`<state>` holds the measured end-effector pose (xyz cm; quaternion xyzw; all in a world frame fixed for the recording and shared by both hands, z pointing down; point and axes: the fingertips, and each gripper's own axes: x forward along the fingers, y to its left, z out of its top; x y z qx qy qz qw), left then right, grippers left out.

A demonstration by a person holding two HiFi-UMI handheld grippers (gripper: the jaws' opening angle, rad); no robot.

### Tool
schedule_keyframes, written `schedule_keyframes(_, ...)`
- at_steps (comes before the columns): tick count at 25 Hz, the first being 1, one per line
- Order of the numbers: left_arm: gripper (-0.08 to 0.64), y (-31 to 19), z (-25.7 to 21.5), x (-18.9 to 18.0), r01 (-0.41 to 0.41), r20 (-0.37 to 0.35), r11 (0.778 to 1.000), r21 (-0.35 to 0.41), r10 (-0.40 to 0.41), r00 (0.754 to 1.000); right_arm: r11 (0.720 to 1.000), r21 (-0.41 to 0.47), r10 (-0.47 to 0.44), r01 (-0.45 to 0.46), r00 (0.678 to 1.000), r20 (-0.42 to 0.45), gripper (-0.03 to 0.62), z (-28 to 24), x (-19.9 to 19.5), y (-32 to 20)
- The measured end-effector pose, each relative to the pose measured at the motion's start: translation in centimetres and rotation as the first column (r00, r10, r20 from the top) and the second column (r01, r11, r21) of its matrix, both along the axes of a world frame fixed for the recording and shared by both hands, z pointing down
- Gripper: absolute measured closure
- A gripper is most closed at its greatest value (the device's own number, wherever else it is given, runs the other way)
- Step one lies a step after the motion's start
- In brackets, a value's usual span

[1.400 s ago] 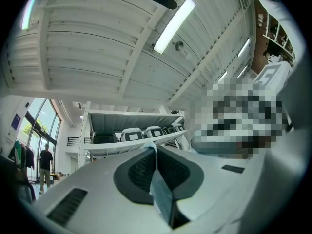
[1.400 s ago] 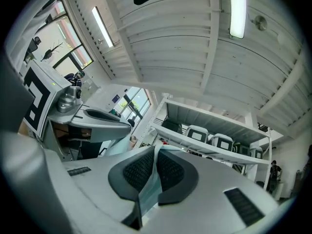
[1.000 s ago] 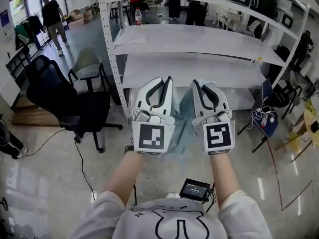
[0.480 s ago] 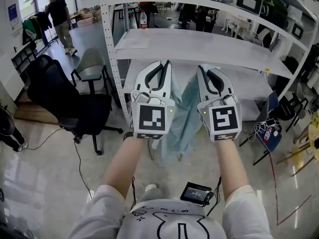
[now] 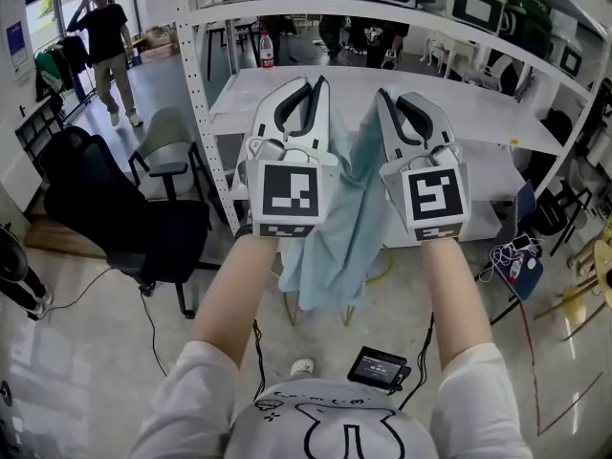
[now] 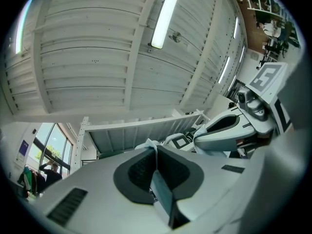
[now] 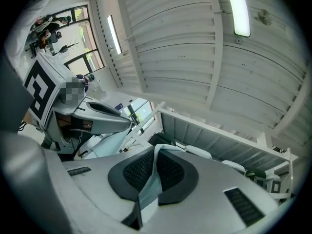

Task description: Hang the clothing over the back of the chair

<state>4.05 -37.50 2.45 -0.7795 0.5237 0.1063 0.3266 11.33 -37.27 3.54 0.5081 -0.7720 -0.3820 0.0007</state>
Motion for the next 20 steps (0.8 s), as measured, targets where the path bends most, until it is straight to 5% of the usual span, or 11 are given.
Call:
schedule_keyframes(9,0.537,-6.6,-3.7,-0.7,0.01,0.007,0.999,0.045,-0.01,1.0,0.998,0.048,0.045,-0.042,0.998,-0.049,0.56,-3.7,0.1,-6.5)
schedule_keyframes(20,0.537,-14.2,3.7,-1.1,0.012,0.029,0.993,-0.118,-0.009,1.0,0.989,-0.122,0.077,-0.082,0.996,-0.048,0.56,3.6,0.4,-13.8)
